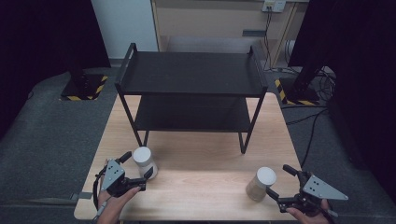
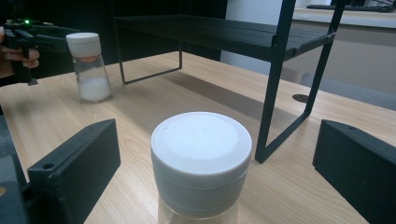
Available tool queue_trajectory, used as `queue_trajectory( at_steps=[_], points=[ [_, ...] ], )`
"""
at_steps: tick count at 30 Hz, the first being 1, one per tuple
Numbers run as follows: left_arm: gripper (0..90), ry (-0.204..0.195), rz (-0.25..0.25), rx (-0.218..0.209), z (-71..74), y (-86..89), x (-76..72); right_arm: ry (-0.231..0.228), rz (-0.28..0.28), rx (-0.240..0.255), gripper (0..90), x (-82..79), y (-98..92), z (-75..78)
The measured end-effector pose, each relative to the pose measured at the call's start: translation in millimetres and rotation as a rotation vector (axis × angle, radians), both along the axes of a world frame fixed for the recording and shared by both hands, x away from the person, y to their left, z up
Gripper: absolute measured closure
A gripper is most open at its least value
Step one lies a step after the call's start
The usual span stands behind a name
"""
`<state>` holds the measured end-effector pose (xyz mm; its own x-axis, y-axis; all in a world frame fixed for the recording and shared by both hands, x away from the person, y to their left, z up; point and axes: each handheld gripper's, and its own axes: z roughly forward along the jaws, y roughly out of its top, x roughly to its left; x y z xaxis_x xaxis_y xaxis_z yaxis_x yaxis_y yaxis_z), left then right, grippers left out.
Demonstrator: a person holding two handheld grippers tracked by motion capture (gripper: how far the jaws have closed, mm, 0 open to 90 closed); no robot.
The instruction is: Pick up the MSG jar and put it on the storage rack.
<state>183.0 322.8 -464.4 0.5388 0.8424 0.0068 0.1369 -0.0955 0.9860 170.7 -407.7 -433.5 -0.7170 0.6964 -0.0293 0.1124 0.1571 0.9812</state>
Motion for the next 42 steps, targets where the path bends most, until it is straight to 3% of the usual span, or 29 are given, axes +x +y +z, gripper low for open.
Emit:
queue_trajectory(
  at_steps=[7, 16, 25, 31, 35, 42],
  points=[
    [3.1, 0.028, 0.016, -0.012, -5.5, -2.2, 8.3, 0.006, -0.004, -0.003, 1.5, -1.3, -1.2, -0.9],
    [18.1, 0.061, 0.034, -0.001, -7.5, -6.8, 16.1, 0.015, -0.003, -0.009, 1.6, -1.0, -1.1, -2.2],
    [32.9, 0.059, 0.030, -0.011, -10.6, -4.5, 18.5, 0.018, -0.002, -0.010, 1.7, -0.4, -1.4, -3.0],
    [33.3, 0.055, 0.025, 0.000, -9.2, -5.4, 18.1, 0.018, 0.001, -0.010, 1.9, -0.2, -1.4, -2.9],
    [33.3, 0.064, 0.011, 0.025, -3.8, -5.5, 18.3, 0.018, 0.001, -0.009, 2.0, -0.3, -1.5, -2.9],
    [33.4, 0.052, -0.026, 0.027, 8.1, -7.3, 16.8, 0.014, -0.002, -0.006, 2.0, -0.8, -3.1, -2.2]
  ],
)
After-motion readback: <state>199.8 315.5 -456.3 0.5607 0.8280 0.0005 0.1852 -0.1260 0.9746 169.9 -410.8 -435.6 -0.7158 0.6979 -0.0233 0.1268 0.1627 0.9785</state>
